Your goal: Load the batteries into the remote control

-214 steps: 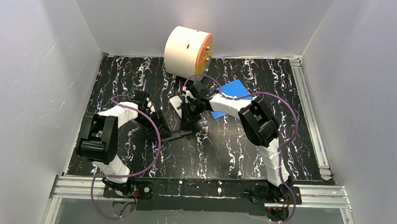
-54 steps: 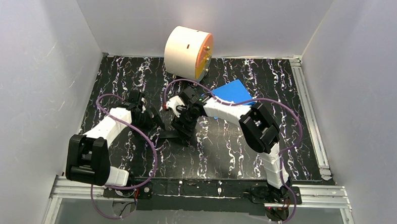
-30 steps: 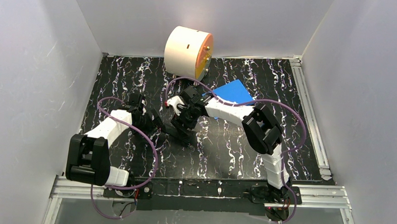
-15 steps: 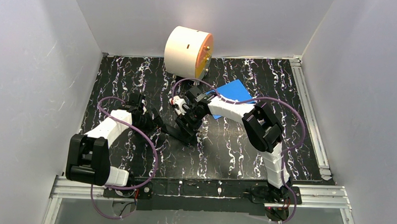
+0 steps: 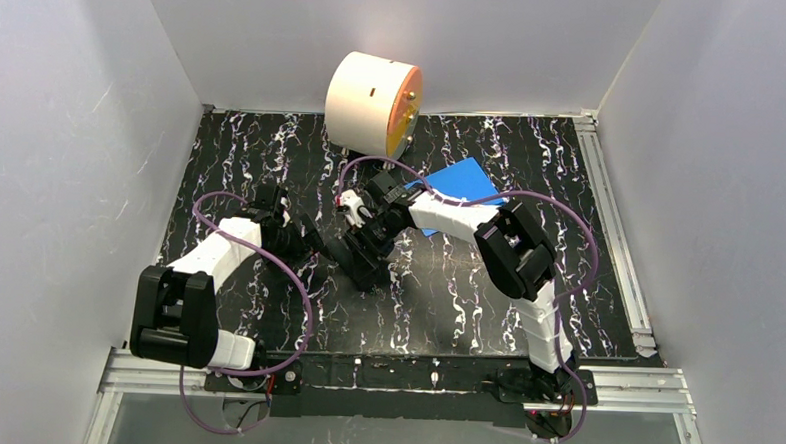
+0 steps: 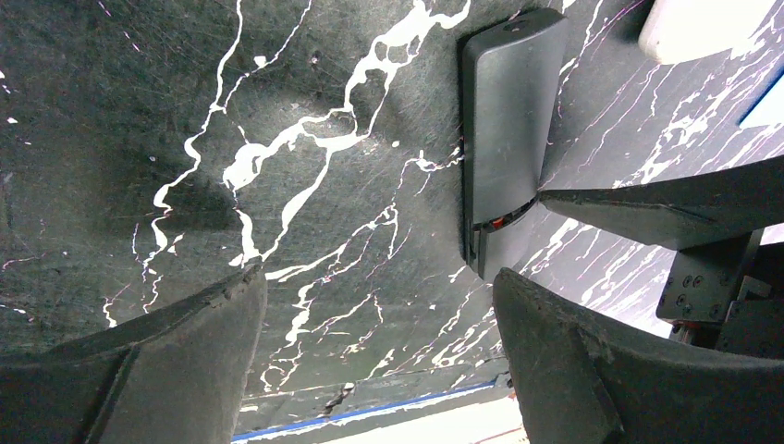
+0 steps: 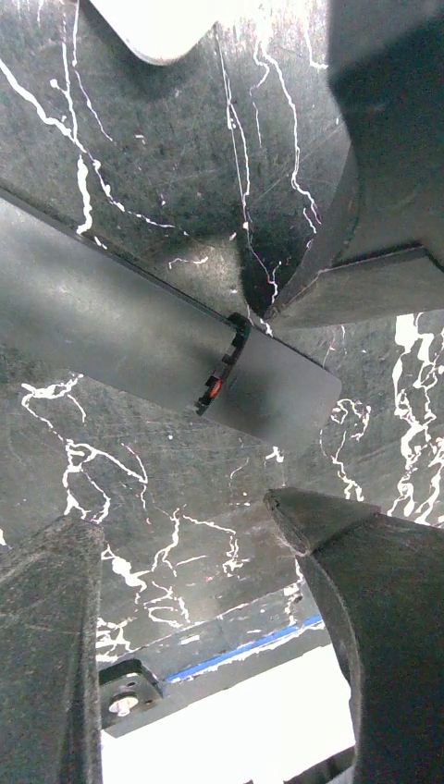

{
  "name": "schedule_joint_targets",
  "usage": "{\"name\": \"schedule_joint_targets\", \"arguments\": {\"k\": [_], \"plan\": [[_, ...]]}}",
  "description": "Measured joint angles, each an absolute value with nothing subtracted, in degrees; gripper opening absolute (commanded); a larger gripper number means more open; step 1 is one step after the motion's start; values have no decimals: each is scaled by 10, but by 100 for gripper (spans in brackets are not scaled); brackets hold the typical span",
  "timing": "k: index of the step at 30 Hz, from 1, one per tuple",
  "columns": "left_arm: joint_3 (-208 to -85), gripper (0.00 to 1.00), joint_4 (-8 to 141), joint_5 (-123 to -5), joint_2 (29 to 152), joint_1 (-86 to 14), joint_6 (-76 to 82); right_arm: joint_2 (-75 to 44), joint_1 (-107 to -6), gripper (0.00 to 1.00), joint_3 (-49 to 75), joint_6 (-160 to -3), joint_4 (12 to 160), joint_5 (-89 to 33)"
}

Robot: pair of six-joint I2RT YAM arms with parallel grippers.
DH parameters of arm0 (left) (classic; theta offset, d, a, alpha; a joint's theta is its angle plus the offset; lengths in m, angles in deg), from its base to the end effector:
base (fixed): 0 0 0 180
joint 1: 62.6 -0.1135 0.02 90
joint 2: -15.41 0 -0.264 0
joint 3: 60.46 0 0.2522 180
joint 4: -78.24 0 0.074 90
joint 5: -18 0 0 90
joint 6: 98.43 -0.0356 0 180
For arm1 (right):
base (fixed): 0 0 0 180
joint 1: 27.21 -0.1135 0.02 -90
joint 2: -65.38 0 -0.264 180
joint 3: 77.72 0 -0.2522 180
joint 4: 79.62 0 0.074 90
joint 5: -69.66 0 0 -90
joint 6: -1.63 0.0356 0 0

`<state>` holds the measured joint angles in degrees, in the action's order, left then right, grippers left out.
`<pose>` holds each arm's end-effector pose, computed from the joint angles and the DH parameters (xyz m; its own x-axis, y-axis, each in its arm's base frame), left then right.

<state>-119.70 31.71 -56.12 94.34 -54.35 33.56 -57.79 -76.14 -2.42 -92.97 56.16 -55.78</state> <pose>0.2464 -0.0456 0.1886 -0.8385 -0.5286 -0.1322 -0.4221 0.7836 -0.4559 0.2807 0.3535 0.1631 -0.5186 -0.6946 -0.4986 -0.8333 0.2799 0.4768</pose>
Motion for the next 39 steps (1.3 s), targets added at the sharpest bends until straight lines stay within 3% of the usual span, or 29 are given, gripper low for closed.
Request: {"name": "schedule_joint_targets", "arguments": {"k": [6,9,19,23,26,39], "plan": [[-1197,89,321,-560,943,-544,336,-578,-761,68,-22,-901,578,-552],[-1197,89,326,-557,943,-544,337,-574,-764,72,-16,-871,587,-527],[-1197,89,331,-564,943,-544,345,-496,-825,78,50,-822,610,-303],[-1197,98,330,-578,932,-545,351,-495,-850,79,65,-804,618,-265],[-1197,98,326,-592,916,-549,352,-495,-851,79,68,-791,622,-263],[-1196,98,314,-606,907,-584,346,-520,-888,60,39,-795,610,-165]]}}
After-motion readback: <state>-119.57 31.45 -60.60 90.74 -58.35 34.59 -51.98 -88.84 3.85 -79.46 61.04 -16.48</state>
